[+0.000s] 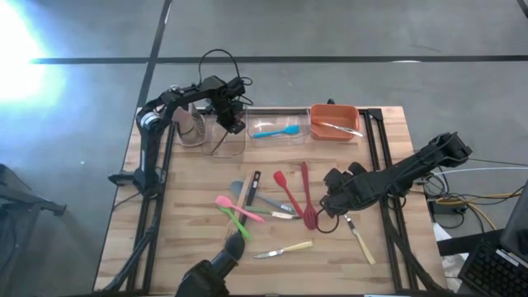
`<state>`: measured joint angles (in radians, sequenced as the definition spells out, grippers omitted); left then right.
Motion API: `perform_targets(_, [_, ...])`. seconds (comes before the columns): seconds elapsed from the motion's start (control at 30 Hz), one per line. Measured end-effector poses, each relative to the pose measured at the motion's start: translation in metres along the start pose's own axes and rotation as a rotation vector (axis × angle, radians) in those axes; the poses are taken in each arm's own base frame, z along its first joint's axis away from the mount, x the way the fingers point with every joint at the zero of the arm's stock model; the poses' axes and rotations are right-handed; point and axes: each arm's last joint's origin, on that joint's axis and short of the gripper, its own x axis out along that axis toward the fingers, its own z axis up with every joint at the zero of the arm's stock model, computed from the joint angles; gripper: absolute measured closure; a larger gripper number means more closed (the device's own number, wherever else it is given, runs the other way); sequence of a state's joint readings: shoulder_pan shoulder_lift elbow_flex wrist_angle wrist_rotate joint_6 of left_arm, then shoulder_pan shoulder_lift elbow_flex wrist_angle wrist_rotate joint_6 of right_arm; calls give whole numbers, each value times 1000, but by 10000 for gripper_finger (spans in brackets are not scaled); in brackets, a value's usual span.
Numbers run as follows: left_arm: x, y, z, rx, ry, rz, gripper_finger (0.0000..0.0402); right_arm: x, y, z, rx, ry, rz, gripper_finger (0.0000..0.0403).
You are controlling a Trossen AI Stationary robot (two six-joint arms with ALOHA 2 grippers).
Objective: Pick & Place Kitchen Items
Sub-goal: Put the brown serving spoon into the left transparent bin, then put the green knife into the orange bin
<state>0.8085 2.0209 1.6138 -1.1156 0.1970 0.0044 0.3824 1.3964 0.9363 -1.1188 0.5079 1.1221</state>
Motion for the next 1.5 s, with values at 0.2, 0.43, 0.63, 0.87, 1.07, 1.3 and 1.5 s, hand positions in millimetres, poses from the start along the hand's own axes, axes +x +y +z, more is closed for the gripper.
perform_targets(0.2, [0, 0, 2, -2, -17, 0, 349, 0, 0, 0, 0, -10, -5, 269])
perform_targets(0.43, [0, 0, 2, 1, -17, 2, 345, 0, 0, 0, 1, -10, -4, 261])
perform_targets(0.63, [0, 1, 2, 15, -17, 35, 318, 0, 0, 0, 1, -10, -4, 266])
perform_targets(0.87, [-5, 1, 1, 18, -28, 40, 266, 0, 0, 0, 2, -10, -4, 270])
perform_targets(1.07, [-34, -6, -4, 36, -67, 40, 258, 0, 0, 0, 3, -9, -5, 264])
perform_targets(1.3, [-94, -18, -17, 64, -207, 44, 275, 0, 0, 0, 3, -9, -4, 274])
perform_targets(1.5, [-142, -35, -43, 108, -391, 40, 303, 0, 0, 0, 2, -12, -6, 285])
